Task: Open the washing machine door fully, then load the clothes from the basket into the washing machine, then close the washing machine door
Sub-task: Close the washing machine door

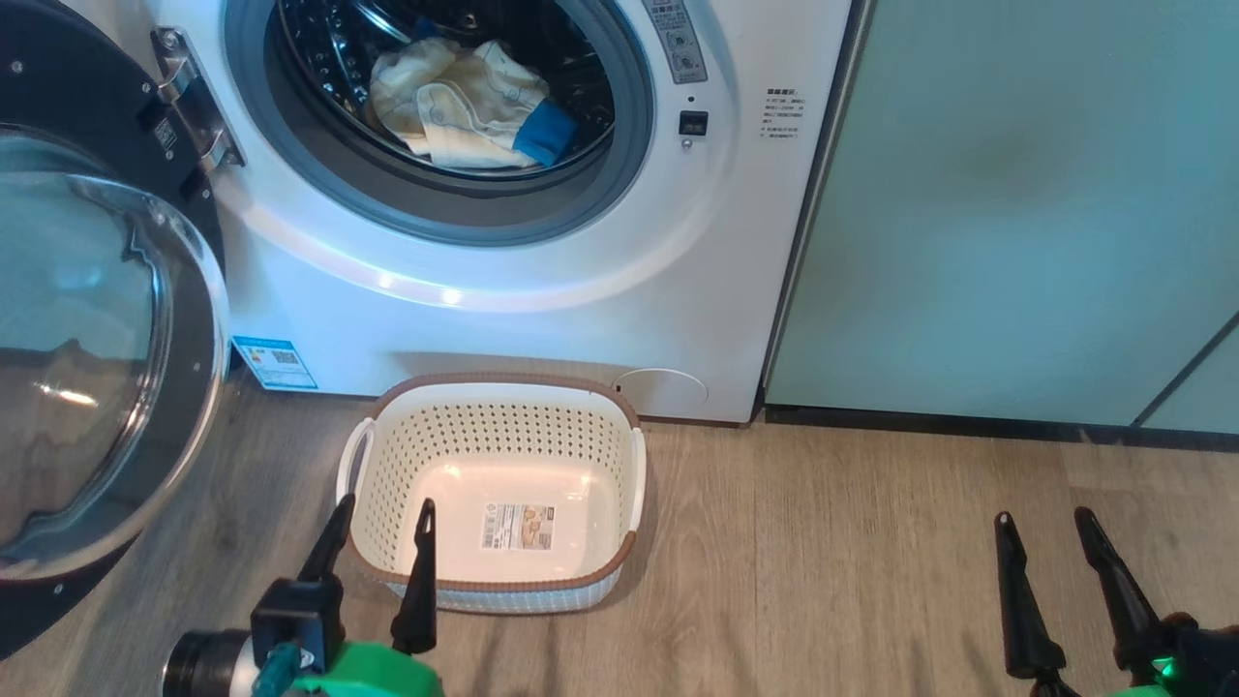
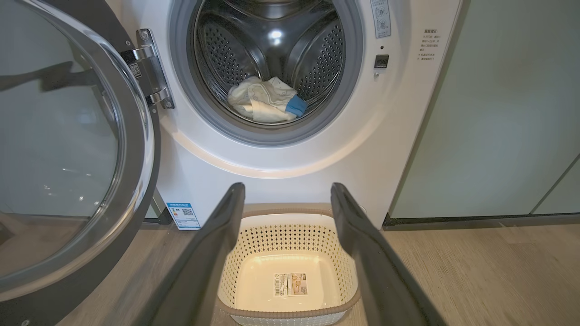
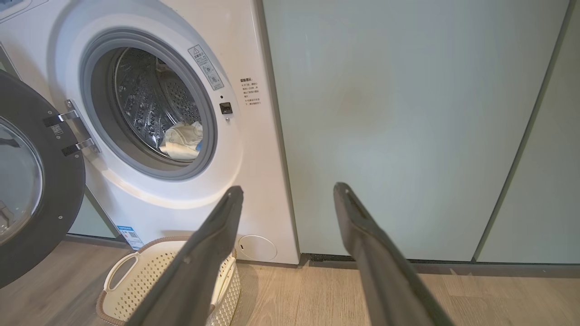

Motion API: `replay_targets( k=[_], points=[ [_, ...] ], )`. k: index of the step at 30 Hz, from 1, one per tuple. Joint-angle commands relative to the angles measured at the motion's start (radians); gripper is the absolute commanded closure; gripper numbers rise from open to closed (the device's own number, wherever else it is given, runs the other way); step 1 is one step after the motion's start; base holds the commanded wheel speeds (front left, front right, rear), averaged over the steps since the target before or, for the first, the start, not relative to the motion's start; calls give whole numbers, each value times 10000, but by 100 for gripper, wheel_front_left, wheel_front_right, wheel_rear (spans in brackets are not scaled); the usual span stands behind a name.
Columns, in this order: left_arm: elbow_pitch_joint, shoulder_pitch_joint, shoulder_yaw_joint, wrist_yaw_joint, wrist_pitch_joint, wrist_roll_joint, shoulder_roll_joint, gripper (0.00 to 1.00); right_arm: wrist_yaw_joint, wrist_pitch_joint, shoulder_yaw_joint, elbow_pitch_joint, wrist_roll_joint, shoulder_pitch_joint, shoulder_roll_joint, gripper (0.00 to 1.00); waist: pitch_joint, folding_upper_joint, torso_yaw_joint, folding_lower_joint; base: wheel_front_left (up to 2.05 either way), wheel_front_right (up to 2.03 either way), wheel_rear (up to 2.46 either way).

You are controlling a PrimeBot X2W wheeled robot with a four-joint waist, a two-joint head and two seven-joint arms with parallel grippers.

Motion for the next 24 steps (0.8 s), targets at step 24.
replay_targets(
  k=[24],
  points=[
    [-79, -352, 242, 503, -51, 99, 106, 0, -29, -65, 193, -293, -40, -48, -101, 0, -204, 0, 12, 0, -45, 45, 0]
  ],
)
